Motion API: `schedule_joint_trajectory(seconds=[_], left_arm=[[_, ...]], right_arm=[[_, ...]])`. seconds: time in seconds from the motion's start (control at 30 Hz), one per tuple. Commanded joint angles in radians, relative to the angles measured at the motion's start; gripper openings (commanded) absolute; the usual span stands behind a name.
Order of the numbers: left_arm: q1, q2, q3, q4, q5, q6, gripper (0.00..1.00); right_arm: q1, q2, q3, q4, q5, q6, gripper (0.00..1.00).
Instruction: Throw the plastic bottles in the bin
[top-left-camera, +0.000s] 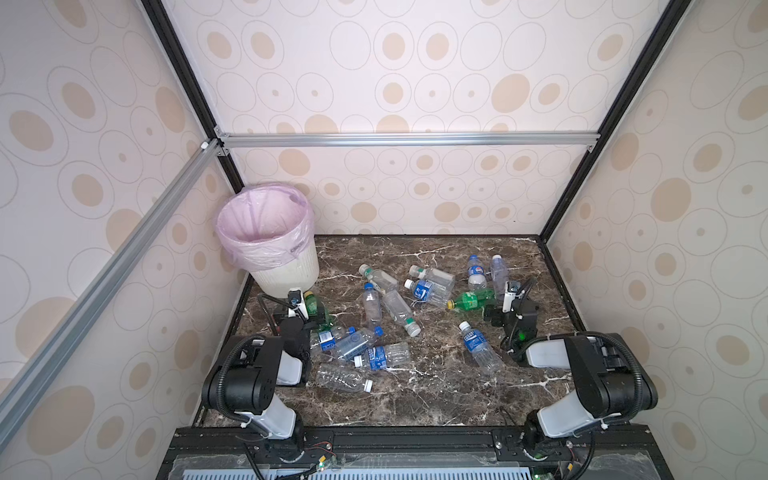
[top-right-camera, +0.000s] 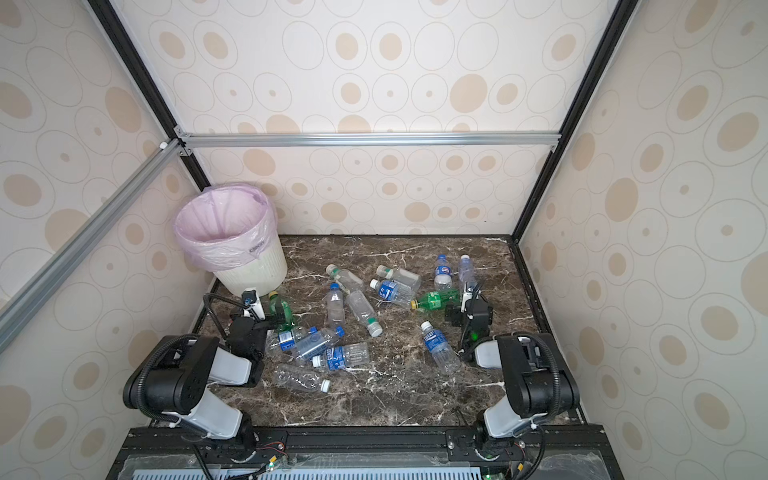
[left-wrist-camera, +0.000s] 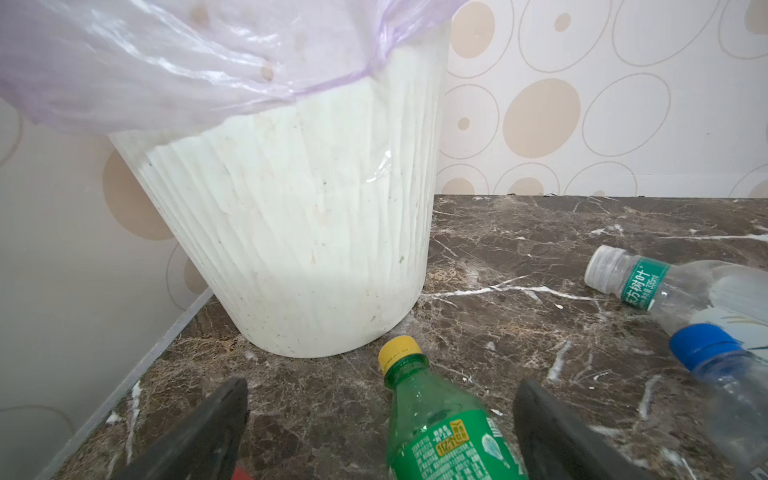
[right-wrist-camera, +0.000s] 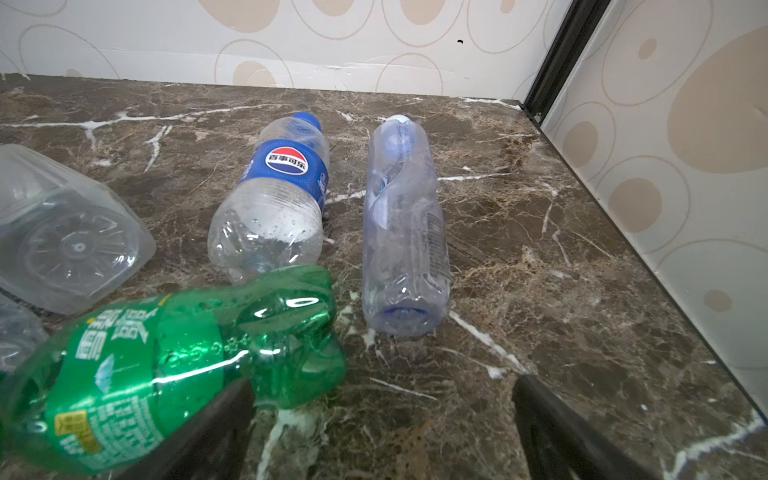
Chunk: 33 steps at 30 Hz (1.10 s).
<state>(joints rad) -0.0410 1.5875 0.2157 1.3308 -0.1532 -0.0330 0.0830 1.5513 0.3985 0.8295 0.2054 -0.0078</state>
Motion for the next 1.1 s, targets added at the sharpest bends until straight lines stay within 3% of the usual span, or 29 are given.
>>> schedule_joint_trajectory(seconds=[0.0,0.9,1.07], left_arm=[[0.001,-0.008,0.008,0.030,0.017,0.021,0.99],[0.000,-0.007,0.011,0.024,0.021,0.020,0.99],[-0.002,-0.051,0.000,0.011,-0.007,0.018,0.99]], right_arm=[[-0.004,-0.009,0.015,-0.006,-0.004,0.003,1.00],[-0.005,-0.011,0.014,-0.006,-0.005,0.003,1.00],[-0.005,-0.022,0.011,0.013,0.037,0.009,1.00]])
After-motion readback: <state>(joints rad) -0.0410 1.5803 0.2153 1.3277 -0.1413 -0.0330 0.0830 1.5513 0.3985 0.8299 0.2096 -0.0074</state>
